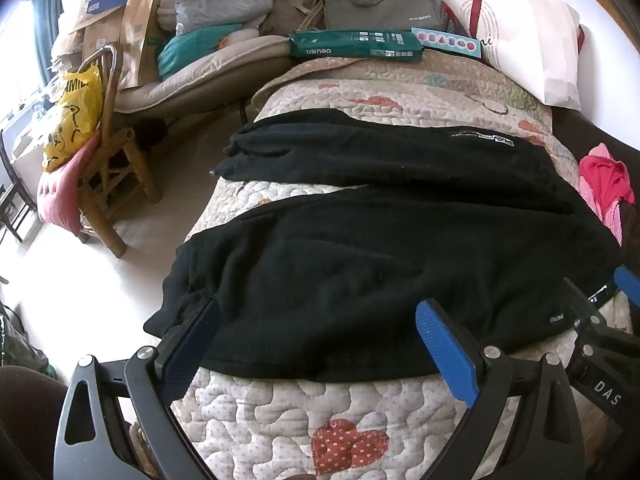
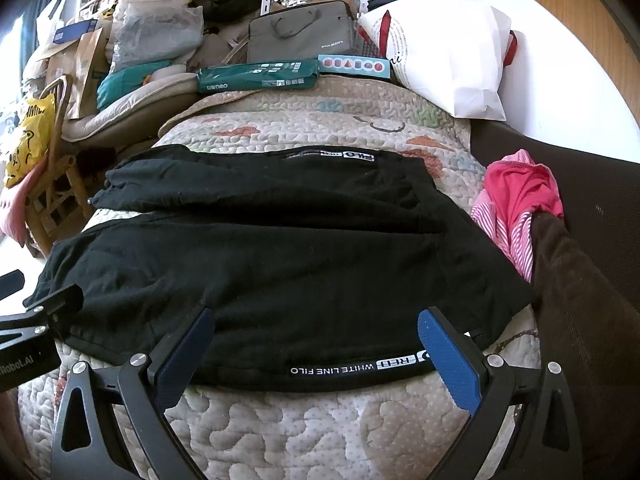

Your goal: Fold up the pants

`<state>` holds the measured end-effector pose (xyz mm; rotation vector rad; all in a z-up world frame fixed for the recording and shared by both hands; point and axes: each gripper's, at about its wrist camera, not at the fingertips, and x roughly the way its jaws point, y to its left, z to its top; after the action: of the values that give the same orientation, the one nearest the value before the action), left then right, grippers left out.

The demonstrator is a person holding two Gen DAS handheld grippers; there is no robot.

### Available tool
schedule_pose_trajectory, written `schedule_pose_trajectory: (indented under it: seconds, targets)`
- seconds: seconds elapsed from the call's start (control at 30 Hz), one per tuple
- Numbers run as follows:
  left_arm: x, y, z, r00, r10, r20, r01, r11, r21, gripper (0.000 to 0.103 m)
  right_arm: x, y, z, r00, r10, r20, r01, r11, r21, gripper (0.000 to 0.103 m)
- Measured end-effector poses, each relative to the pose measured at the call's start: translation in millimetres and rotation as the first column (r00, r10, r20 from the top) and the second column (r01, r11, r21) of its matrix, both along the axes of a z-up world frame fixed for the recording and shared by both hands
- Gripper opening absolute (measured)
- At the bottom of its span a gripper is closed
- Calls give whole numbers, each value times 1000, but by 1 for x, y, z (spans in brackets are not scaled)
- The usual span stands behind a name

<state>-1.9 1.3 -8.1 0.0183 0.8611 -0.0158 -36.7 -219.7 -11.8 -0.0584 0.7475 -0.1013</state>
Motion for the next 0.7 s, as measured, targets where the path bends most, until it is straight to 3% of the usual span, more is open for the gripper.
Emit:
schedule_pose_trajectory:
  seconds: [0.7]
  targets:
    - [-8, -21, -16, 999, -37, -38, 39, 998, 46, 98, 1, -4, -3, 1000, -4, -10, 4, 1000, 2, 103]
